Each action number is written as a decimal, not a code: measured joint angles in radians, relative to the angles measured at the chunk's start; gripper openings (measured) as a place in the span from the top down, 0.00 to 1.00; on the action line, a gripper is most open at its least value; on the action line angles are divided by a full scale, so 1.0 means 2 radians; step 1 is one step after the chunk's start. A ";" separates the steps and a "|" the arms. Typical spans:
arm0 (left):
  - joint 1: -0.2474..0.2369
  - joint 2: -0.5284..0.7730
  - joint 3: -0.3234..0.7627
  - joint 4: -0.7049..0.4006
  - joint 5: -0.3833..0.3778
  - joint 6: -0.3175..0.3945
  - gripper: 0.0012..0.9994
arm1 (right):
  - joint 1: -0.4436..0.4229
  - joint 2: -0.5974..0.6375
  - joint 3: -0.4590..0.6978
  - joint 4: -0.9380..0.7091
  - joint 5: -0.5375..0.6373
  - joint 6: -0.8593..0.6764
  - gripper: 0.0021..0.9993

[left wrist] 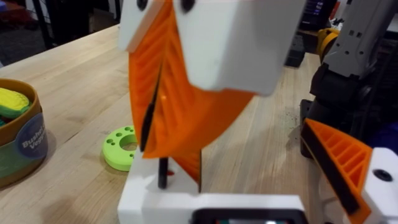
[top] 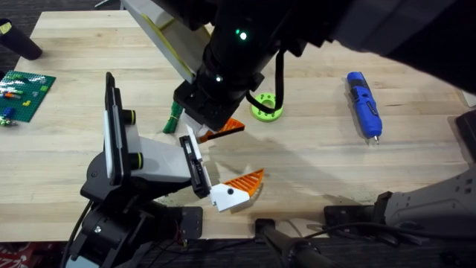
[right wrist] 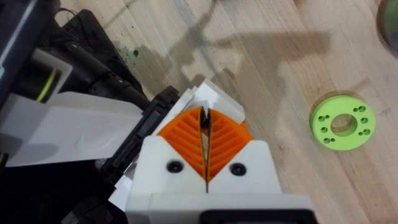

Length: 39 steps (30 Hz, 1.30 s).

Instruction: Pick up the gripper from the table and insert it into the empty holder that is missing its gripper. Then pick up a screw, insert it into the mounting hole, and use the screwdriver to tighten it. Finally, clean up the table by picking up the vegetable and placing it into the bucket.

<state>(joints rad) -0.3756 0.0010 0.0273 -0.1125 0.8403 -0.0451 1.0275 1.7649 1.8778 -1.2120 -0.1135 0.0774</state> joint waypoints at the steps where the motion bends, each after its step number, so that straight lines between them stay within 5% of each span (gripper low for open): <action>1: 0.000 0.000 0.000 0.000 0.000 0.000 0.01 | 0.000 0.000 0.000 0.000 0.000 0.000 0.99; 19: 0.000 0.000 0.000 0.000 0.001 -0.002 0.01 | -0.001 -0.060 -0.001 -0.004 0.032 0.000 0.99; 39: 0.000 0.000 0.000 0.000 0.001 -0.002 0.01 | 0.001 -0.017 -0.001 -0.017 0.033 0.000 0.99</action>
<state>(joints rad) -0.3752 0.0010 0.0273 -0.1123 0.8416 -0.0490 1.0302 1.7301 1.8763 -1.2453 -0.0480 0.0776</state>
